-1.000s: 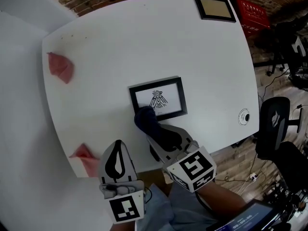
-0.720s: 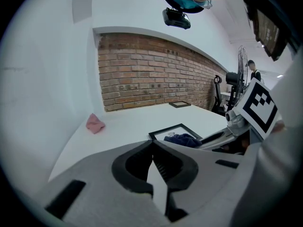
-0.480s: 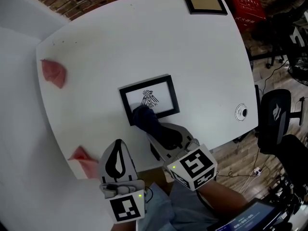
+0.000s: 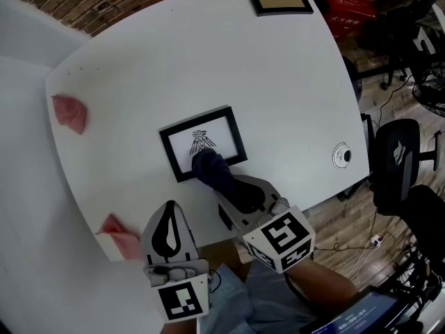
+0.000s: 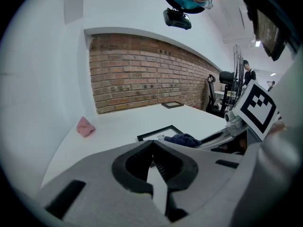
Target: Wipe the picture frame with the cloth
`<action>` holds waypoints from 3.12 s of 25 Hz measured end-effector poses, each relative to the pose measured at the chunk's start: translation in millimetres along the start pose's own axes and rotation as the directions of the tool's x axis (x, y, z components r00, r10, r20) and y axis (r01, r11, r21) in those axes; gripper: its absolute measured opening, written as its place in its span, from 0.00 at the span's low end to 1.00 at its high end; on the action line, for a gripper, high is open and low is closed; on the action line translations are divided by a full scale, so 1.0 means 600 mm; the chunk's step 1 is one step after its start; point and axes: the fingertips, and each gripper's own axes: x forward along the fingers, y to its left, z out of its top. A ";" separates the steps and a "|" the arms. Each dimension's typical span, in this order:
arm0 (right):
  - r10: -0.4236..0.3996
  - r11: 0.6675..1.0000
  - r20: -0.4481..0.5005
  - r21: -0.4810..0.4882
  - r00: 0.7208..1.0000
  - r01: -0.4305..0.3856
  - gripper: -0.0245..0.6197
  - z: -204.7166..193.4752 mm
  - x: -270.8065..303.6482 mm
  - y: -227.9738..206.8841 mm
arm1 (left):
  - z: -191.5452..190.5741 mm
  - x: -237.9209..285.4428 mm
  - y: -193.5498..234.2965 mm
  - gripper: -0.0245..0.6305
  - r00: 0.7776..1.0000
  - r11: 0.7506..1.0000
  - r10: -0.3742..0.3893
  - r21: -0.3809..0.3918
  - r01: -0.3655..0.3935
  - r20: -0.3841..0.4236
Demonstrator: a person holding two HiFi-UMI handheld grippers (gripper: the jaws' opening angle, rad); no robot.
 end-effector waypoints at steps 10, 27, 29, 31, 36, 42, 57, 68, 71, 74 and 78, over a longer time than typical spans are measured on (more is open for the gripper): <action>-0.048 0.998 0.026 0.051 0.999 0.046 0.20 -0.004 -0.039 -0.049 | 0.011 0.004 -0.030 0.05 1.000 1.000 -0.016 0.026 0.016 0.015; -0.129 0.991 0.107 0.037 0.986 0.126 0.20 0.029 -0.156 -0.105 | 0.076 -0.016 -0.077 0.05 0.992 0.997 0.004 0.079 -0.014 0.129; -0.113 0.994 0.120 0.014 0.986 0.112 0.20 0.047 -0.160 -0.087 | 0.092 -0.032 -0.067 0.05 0.988 0.996 0.023 0.078 -0.035 0.150; -0.091 0.996 0.128 -0.009 0.988 0.092 0.20 0.067 -0.157 -0.064 | 0.105 -0.049 -0.054 0.05 0.986 0.996 0.043 0.066 -0.055 0.163; -0.013 0.997 0.137 -0.072 0.991 0.023 0.20 0.116 -0.126 -0.005 | 0.125 -0.084 -0.010 0.05 0.978 0.993 0.110 0.024 -0.116 0.177; 0.070 0.994 0.096 -0.084 0.993 -0.062 0.20 0.135 -0.049 0.057 | 0.109 -0.117 0.074 0.05 0.965 0.979 0.202 -0.013 -0.203 0.165; 0.020 1.000 -0.032 -0.016 0.999 -0.020 0.20 0.089 0.092 0.060 | 0.033 -0.076 0.177 0.05 0.982 0.981 0.182 -0.076 -0.178 0.055; -0.017 1.000 -0.037 0.011 0.999 0.018 0.20 0.076 0.095 0.044 | 0.017 -0.051 0.173 0.05 0.989 0.988 0.140 -0.069 -0.137 0.043; -0.022 1.000 -0.032 0.019 0.999 0.022 0.20 0.075 0.089 0.036 | 0.019 -0.049 0.163 0.05 0.990 0.990 0.132 -0.064 -0.129 0.045; -0.023 0.999 -0.029 0.037 0.999 0.024 0.20 0.074 0.083 0.028 | 0.021 -0.047 0.153 0.05 0.991 0.991 0.124 -0.059 -0.122 0.045; -0.031 0.998 -0.024 0.049 0.999 0.032 0.20 0.072 0.075 0.020 | 0.024 -0.047 0.145 0.05 0.992 0.991 0.120 -0.056 -0.118 0.045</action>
